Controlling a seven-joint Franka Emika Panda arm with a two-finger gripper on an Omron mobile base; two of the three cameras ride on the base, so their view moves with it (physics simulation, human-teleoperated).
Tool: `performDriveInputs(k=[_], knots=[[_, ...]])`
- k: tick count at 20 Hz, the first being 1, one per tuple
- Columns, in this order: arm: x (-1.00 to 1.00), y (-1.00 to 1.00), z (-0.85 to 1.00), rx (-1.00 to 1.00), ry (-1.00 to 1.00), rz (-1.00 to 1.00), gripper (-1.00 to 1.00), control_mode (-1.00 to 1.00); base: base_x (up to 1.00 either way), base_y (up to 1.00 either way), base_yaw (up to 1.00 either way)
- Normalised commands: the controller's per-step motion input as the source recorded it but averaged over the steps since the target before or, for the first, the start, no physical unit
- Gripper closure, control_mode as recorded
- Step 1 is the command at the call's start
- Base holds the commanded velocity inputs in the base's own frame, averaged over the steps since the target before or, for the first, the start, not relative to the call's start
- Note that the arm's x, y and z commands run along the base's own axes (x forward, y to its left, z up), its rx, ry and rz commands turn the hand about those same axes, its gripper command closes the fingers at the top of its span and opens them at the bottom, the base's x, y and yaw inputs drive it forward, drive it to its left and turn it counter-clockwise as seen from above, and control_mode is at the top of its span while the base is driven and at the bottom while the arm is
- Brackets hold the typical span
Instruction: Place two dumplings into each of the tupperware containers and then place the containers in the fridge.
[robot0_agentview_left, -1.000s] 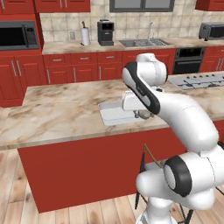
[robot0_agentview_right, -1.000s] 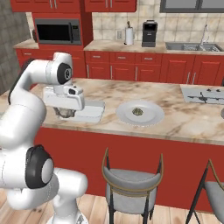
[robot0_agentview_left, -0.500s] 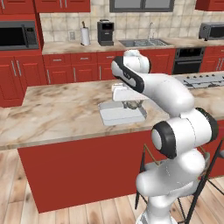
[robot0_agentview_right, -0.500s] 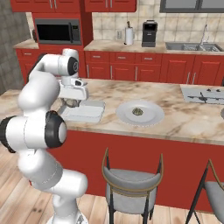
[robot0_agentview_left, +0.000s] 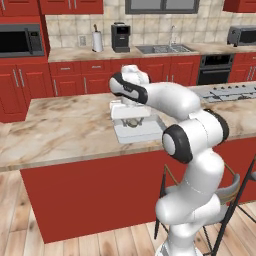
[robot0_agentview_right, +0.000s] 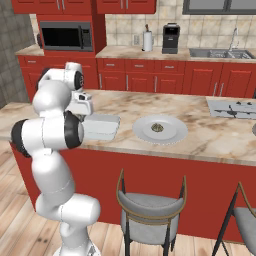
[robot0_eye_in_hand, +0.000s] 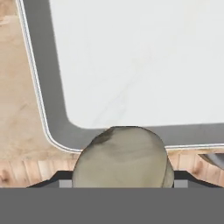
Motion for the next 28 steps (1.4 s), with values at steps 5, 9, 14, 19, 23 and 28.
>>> performDriveInputs(k=[5,9,14,19,23,28], knots=[[0.63,0.00,-0.24,0.00,0.00,0.00,1.00,-1.00,0.00,0.00,0.00],[0.44,0.00,-0.47,0.00,0.00,0.00,1.00,-1.00,0.00,0.00,0.00],[0.41,0.06,-0.48,0.00,0.00,0.00,1.00,-1.00,0.00,0.00,0.00],[0.30,0.06,-0.30,0.00,0.00,0.00,1.00,-1.00,0.00,0.00,0.00],[0.07,0.01,-0.12,0.00,0.00,0.00,1.00,-1.00,0.00,0.00,0.00],[0.00,0.00,0.00,0.00,0.00,0.00,-1.00,-1.00,0.00,0.00,0.00]])
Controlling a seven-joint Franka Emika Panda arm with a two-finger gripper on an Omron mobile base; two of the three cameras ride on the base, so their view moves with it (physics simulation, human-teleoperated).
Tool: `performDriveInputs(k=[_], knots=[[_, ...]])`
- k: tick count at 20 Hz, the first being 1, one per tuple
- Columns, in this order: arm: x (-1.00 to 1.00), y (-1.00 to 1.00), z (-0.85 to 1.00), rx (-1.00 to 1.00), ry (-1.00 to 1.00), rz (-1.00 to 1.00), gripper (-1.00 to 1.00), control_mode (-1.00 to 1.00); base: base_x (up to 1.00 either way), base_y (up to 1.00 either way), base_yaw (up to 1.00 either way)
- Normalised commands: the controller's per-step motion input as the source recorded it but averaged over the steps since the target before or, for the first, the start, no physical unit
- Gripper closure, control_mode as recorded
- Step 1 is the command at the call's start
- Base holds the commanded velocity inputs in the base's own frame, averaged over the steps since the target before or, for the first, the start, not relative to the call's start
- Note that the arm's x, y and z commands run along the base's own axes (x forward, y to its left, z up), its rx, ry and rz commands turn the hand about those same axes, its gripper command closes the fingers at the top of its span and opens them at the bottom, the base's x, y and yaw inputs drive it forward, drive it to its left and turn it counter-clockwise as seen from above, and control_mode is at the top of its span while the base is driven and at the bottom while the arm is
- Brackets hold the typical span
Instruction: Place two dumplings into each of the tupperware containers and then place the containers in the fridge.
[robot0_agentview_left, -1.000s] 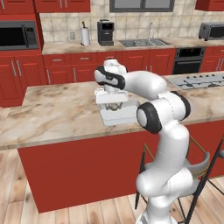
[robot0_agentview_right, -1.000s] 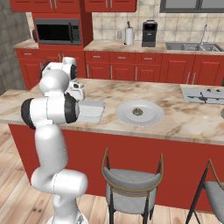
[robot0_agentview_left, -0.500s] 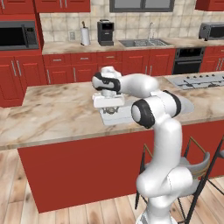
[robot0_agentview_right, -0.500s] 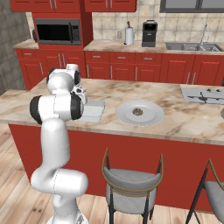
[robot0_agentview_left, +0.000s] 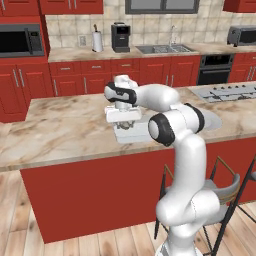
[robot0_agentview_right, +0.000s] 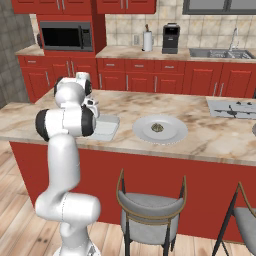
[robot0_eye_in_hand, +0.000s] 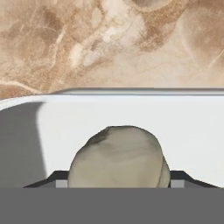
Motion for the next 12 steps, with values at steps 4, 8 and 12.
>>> performDriveInputs(k=[4,8,12], knots=[[-0.08,0.00,0.00,0.00,-0.01,0.00,-1.00,-1.00,0.00,0.00,0.00],[-0.28,-0.20,0.36,0.00,0.00,0.00,-1.00,-1.00,0.00,0.00,0.00],[-0.34,-0.72,0.59,0.02,0.00,0.03,-1.00,-1.00,0.00,0.00,0.00]])
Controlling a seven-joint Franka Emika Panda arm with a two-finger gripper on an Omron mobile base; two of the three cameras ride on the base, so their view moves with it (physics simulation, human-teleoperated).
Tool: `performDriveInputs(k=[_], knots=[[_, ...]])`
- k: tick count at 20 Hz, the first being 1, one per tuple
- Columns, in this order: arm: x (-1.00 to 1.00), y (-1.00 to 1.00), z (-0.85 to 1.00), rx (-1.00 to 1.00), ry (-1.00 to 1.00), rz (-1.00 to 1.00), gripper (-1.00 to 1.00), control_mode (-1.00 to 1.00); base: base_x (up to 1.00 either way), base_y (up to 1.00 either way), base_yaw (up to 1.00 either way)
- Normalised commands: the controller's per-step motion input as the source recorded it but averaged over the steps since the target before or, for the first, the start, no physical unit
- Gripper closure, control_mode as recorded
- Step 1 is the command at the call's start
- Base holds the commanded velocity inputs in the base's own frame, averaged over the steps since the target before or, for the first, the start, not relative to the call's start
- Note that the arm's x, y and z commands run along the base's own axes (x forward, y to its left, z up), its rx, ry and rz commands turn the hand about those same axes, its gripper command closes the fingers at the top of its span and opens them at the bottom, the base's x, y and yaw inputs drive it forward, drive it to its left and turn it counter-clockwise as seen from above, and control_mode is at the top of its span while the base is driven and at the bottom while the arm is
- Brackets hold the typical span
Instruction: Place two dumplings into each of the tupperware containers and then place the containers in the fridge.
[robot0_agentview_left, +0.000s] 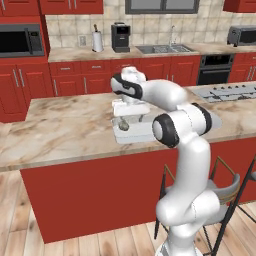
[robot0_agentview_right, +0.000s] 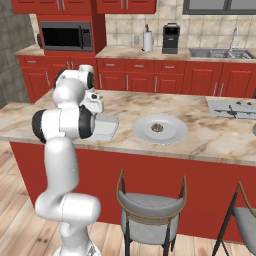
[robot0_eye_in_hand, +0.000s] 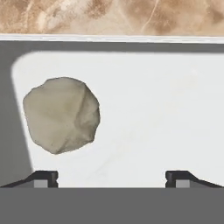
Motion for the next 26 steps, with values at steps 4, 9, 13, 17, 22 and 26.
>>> performDriveInputs(k=[4,9,13,17,22,26], knots=[[-0.23,-0.98,0.18,0.02,0.00,0.08,-1.00,-1.00,0.00,0.00,0.00],[-0.10,-1.00,0.02,0.01,-0.06,0.03,-1.00,-1.00,0.00,0.00,0.00],[0.00,-0.99,0.00,0.04,-0.24,0.00,-1.00,-1.00,0.00,0.00,0.00],[0.05,-0.92,0.00,0.07,-0.36,0.03,-1.00,-1.00,0.00,0.00,0.00],[0.11,-0.98,0.00,0.04,-0.05,0.14,-1.00,-1.00,0.00,0.00,0.00],[0.30,-0.96,0.00,0.05,-0.02,0.15,-1.00,-1.00,0.00,0.00,0.00]])
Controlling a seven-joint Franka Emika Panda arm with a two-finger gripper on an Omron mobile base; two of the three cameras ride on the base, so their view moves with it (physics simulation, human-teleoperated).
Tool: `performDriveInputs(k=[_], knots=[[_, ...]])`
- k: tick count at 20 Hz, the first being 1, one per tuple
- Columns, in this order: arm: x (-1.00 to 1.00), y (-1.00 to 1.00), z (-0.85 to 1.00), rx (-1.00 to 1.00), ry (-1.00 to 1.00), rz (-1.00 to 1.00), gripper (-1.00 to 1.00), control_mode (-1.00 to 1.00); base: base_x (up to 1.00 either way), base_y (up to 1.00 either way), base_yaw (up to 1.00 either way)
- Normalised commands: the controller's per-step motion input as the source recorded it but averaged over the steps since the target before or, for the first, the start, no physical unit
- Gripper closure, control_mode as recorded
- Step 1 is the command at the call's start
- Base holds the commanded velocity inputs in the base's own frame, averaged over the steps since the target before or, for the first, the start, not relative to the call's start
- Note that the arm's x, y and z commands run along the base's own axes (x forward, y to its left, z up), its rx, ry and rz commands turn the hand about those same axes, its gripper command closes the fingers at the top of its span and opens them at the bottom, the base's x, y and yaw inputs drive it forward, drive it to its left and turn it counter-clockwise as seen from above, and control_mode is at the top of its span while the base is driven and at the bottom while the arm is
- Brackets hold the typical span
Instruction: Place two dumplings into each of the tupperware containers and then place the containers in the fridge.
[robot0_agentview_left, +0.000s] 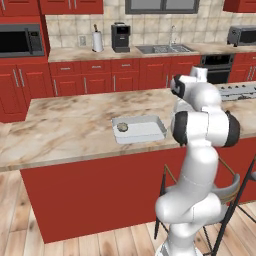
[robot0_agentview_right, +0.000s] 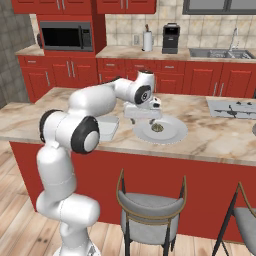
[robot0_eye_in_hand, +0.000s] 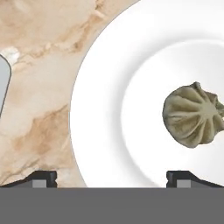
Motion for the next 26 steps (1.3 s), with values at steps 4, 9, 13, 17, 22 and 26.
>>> performDriveInputs(k=[4,9,13,17,22,26], knots=[[0.23,-0.62,0.00,0.03,0.00,0.10,-1.00,-1.00,0.00,0.00,0.00],[0.23,-0.20,-0.01,0.00,0.01,0.00,-1.00,-1.00,0.00,0.00,0.00],[0.17,-0.16,-0.19,0.02,0.00,0.00,-1.00,-1.00,0.00,0.00,0.00],[0.08,-0.07,-0.49,0.00,0.00,0.00,-1.00,-1.00,0.00,0.00,0.00],[0.09,-0.01,-0.31,0.00,0.00,0.00,-1.00,-1.00,0.00,0.00,0.00],[0.18,-0.01,-0.23,0.00,0.00,0.00,-1.00,-1.00,0.00,0.00,0.00]])
